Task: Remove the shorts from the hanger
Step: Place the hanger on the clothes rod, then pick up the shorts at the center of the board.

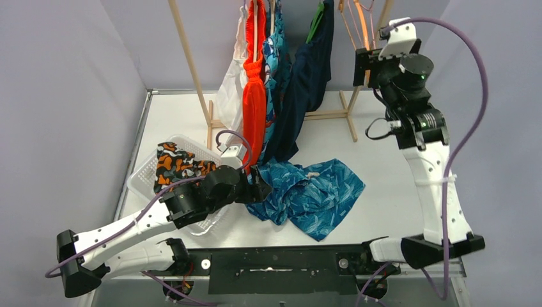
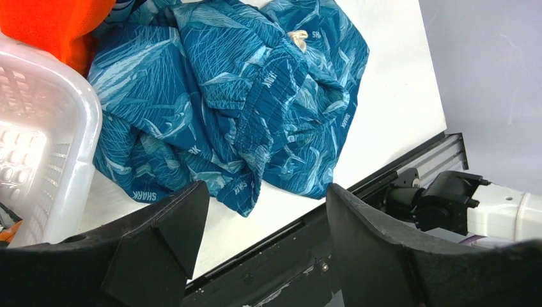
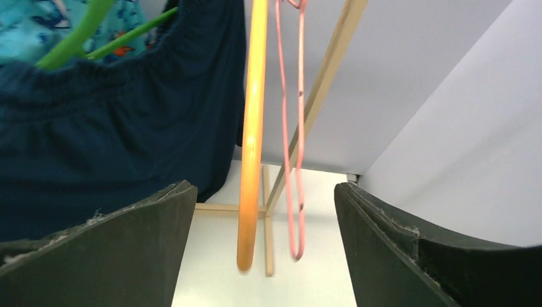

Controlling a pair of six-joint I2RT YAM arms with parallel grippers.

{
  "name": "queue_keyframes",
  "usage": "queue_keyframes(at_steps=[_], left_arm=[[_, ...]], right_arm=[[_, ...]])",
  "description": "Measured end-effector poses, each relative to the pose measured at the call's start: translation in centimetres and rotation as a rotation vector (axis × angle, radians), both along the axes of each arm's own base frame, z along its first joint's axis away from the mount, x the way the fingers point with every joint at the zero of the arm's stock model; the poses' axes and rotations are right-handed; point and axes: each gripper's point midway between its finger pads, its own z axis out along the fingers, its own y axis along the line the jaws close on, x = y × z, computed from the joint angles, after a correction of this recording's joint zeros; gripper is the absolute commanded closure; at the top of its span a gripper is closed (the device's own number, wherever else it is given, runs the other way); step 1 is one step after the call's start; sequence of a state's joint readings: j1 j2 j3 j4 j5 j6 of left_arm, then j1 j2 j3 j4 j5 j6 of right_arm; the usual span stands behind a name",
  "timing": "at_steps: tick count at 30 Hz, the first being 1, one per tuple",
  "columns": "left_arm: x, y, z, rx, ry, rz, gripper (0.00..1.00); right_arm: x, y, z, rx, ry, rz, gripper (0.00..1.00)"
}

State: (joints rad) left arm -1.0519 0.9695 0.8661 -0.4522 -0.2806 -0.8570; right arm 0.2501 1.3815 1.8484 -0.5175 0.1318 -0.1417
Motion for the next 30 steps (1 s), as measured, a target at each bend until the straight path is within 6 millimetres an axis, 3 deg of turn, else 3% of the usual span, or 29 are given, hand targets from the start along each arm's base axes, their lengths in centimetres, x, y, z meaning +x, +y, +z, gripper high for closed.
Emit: queue_keyframes(at_steps=[9, 15, 19, 23, 30], left_arm=[[0.5, -0.1, 0.3, -0.014, -0.008, 0.011, 0.29], [0.8, -0.5, -0.1, -0.009, 0.000, 0.011, 0.26], [0.8, -0.5, -0.1, -0.012, 0.002, 0.009, 0.26], [0.6, -0.7, -0.7, -0.015, 0.015, -0.001, 0.26], [0.8, -2.4, -4.2, 0.042, 0.077, -0.039, 0.25]], right_arm=[[-7.9, 1.0, 0.8, 0.135, -0.120, 0.146, 0.11], [-10.9, 1.1, -2.3, 0.223, -0.109, 0.174, 0.10], [-13.5, 1.1, -6.7, 0.328, -0.063, 0.183, 0.09], [-15.8, 1.1, -12.7, 0.468, 0.005, 0.168, 0.12], [-15.6, 2.7, -27.0, 0.657, 0.380, 0.059, 0.19]])
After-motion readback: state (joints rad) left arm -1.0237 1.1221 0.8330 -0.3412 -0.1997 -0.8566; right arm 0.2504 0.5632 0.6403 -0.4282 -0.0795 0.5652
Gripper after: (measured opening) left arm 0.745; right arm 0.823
